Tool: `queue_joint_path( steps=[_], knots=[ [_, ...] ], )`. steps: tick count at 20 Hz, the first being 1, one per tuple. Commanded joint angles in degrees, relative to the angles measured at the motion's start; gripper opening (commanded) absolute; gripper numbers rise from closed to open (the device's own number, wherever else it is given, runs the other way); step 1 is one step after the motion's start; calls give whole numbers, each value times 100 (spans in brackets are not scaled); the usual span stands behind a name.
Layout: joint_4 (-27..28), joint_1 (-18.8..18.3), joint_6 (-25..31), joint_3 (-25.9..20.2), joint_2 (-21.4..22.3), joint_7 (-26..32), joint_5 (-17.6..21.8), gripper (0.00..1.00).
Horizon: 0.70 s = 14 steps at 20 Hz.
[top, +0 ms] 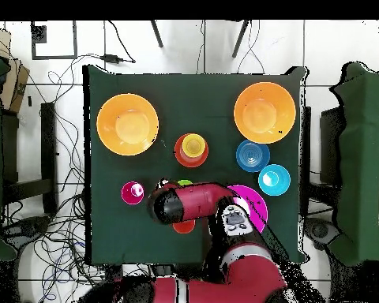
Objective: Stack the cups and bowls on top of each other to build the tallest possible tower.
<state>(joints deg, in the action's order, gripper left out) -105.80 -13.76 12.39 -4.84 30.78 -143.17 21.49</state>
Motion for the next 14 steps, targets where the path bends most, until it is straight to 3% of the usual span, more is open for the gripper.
queue_joint_path(
  steps=[1, 4, 7, 14],
  knots=[
    [521, 953, 76, 978, -830, -1367, -579, 0],
    [763, 1419, -108, 1358, -962, -1491, -930, 0],
    [875, 1645, -104, 1479, -1003, -1461, -1282, 0],
    [579, 1394, -217, 1133, -605, -1010, -1761, 0]
  ],
)
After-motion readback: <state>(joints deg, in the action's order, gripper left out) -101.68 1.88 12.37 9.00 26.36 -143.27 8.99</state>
